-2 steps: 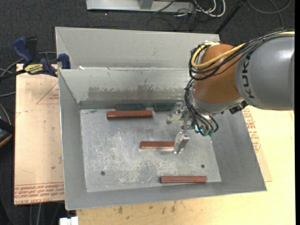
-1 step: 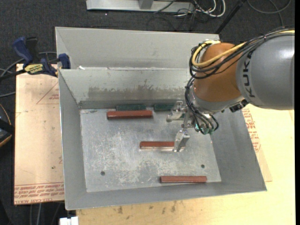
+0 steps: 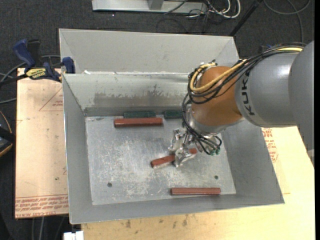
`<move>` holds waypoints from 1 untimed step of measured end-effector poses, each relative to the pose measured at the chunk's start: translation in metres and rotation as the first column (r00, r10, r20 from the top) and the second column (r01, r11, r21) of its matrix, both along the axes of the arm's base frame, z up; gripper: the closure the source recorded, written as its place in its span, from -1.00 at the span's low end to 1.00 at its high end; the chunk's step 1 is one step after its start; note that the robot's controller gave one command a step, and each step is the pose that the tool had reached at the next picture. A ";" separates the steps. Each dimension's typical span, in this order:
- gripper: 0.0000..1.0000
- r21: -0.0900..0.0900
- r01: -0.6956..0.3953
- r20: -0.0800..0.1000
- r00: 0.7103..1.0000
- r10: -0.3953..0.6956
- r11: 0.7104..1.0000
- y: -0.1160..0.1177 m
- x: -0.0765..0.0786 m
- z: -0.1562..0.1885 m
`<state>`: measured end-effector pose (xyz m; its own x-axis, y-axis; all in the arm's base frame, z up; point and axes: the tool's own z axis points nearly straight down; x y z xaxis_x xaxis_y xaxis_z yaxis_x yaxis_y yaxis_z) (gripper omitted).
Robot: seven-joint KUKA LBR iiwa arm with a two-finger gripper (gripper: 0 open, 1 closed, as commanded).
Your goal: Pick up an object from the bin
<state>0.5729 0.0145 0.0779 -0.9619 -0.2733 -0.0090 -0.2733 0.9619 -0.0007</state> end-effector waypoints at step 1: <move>1.00 0.000 0.000 0.000 1.000 0.000 1.000 0.000 0.000 0.000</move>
Offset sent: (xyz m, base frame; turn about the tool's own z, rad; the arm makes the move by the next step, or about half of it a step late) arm -0.0034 -0.0116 0.1788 0.0402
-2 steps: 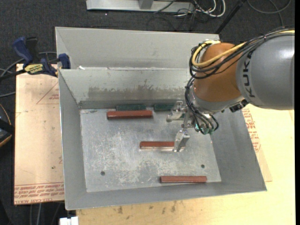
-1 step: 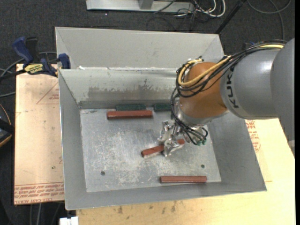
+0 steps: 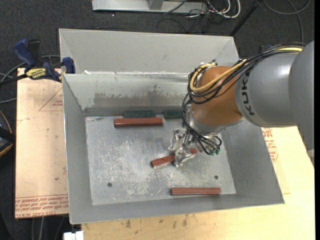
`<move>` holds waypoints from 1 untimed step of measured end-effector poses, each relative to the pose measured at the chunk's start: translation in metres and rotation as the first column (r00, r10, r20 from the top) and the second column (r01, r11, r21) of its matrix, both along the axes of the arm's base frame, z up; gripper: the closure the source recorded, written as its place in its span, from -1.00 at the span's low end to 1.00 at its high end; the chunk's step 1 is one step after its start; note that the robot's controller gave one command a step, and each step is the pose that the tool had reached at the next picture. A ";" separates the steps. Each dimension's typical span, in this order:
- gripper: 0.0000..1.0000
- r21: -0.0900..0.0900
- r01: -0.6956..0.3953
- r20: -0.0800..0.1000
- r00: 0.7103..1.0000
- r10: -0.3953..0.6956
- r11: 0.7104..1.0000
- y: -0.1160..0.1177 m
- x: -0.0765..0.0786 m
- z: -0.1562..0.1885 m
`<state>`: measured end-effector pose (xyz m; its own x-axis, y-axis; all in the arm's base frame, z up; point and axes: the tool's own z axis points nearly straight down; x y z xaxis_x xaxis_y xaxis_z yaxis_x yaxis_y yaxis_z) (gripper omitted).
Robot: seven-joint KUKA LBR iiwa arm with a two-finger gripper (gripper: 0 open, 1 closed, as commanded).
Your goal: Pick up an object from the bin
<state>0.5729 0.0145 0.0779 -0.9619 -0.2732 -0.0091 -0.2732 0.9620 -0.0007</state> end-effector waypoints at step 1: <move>1.00 -0.001 0.041 0.003 0.999 -0.041 0.999 -0.011 -0.001 0.184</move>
Offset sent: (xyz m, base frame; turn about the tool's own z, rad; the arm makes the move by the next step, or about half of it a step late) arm 0.0000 0.0000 0.0000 0.0000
